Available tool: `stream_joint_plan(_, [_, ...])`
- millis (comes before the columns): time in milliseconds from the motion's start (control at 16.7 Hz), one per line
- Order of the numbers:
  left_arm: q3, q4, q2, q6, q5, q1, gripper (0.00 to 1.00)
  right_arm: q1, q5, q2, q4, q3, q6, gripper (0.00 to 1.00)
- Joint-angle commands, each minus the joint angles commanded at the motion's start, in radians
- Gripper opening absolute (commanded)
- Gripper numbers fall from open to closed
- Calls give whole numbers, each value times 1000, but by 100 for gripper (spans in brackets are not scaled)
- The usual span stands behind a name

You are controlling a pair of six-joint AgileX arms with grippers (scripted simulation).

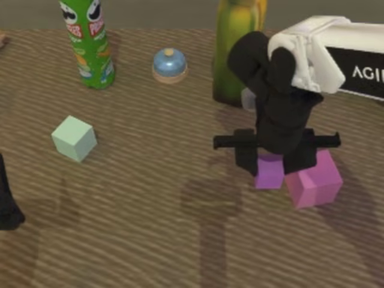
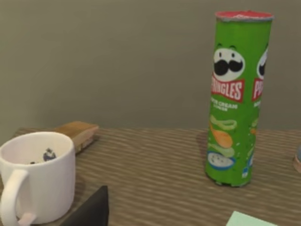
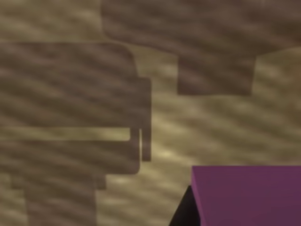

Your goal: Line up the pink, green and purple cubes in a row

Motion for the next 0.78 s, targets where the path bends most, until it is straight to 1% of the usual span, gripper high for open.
stream_joint_plan(240, [0, 0, 0, 0, 0, 0, 100, 6, 0, 49, 149, -93, 3, 0])
stream_joint_plan(540, [0, 0, 0, 0, 0, 0, 100, 9, 0, 61, 175, -113, 3, 0])
stream_joint_plan(780, [0, 0, 0, 0, 0, 0, 100, 9, 0, 61, 175, -113, 3, 30])
